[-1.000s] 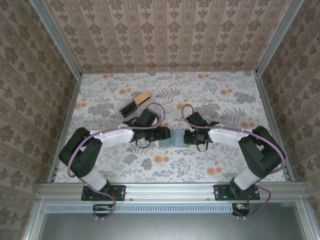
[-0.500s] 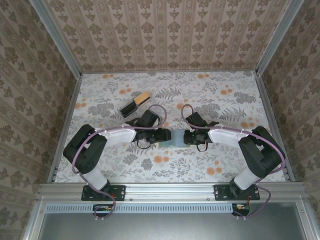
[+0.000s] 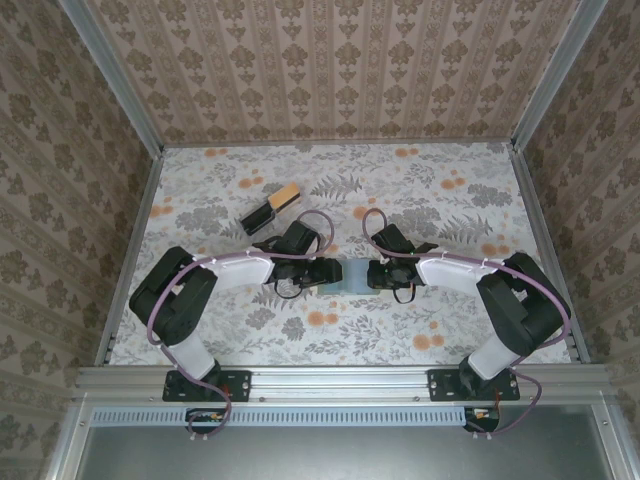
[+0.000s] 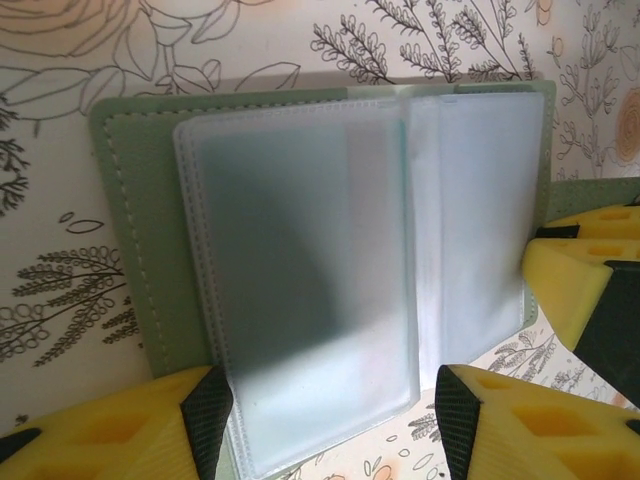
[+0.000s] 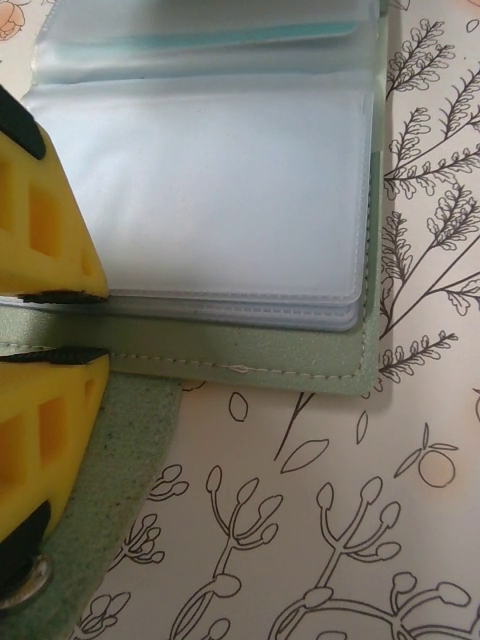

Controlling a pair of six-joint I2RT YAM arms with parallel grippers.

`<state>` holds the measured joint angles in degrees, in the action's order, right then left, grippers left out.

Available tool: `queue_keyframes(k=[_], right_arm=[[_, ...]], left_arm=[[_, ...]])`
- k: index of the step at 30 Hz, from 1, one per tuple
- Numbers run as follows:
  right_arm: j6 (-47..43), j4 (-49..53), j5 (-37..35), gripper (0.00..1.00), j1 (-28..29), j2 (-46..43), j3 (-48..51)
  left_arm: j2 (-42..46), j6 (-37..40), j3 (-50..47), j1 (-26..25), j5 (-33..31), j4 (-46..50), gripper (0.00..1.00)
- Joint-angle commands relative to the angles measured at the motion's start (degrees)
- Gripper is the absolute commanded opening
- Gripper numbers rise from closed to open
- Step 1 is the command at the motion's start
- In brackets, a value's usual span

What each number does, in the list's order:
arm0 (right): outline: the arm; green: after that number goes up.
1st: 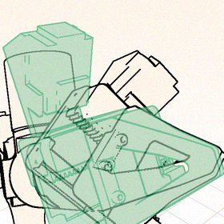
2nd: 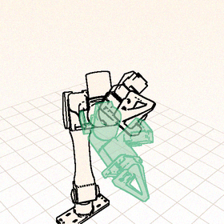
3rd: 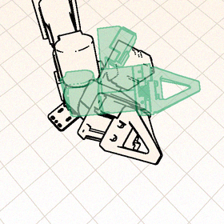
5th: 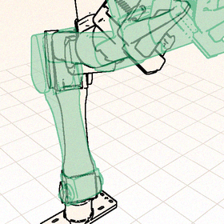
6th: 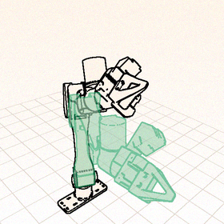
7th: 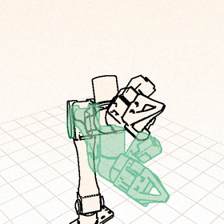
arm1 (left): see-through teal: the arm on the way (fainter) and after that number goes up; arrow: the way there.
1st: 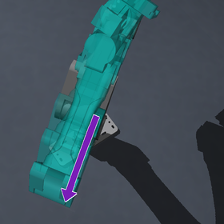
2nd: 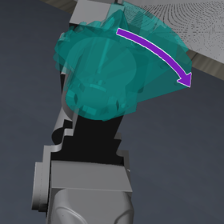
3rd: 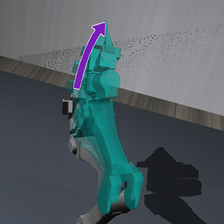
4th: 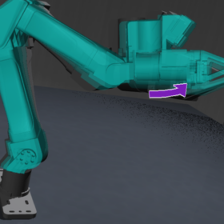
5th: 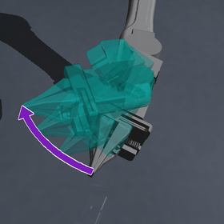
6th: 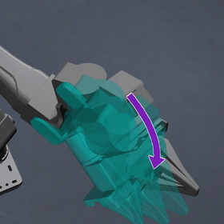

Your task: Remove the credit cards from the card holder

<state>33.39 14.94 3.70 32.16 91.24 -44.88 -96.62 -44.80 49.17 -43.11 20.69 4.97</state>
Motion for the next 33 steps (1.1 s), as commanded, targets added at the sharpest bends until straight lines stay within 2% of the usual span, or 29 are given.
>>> queue_keyframes(k=[1, 13, 27, 29, 33], right_arm=[[0.9, -0.3, 0.8, 0.23, 1.1, 3.3, 1.0], [1.0, -0.3, 0.8, 0.23, 1.1, 3.4, 1.1], [1.2, -0.5, 0.8, 0.22, 1.1, 3.3, 1.3], [1.2, -0.5, 0.8, 0.22, 1.1, 3.3, 1.4], [1.3, -0.6, 0.8, 0.22, 1.1, 3.3, 1.5]], left_arm=[[0.1, 1.1, 1.5, -0.5, -1.1, 2.8, 0.60], [-2.8, 1.1, 2.5, -1.1, 3.8, -0.4, 0.60], [-1.1, 1.4, 2.4, -1.9, 6.8, -4.7, 0.68], [-1.0, 1.5, 2.6, -1.9, 6.8, -4.6, 0.71], [-0.9, 1.5, 3.1, -2.1, 7.5, -4.8, 0.67]])
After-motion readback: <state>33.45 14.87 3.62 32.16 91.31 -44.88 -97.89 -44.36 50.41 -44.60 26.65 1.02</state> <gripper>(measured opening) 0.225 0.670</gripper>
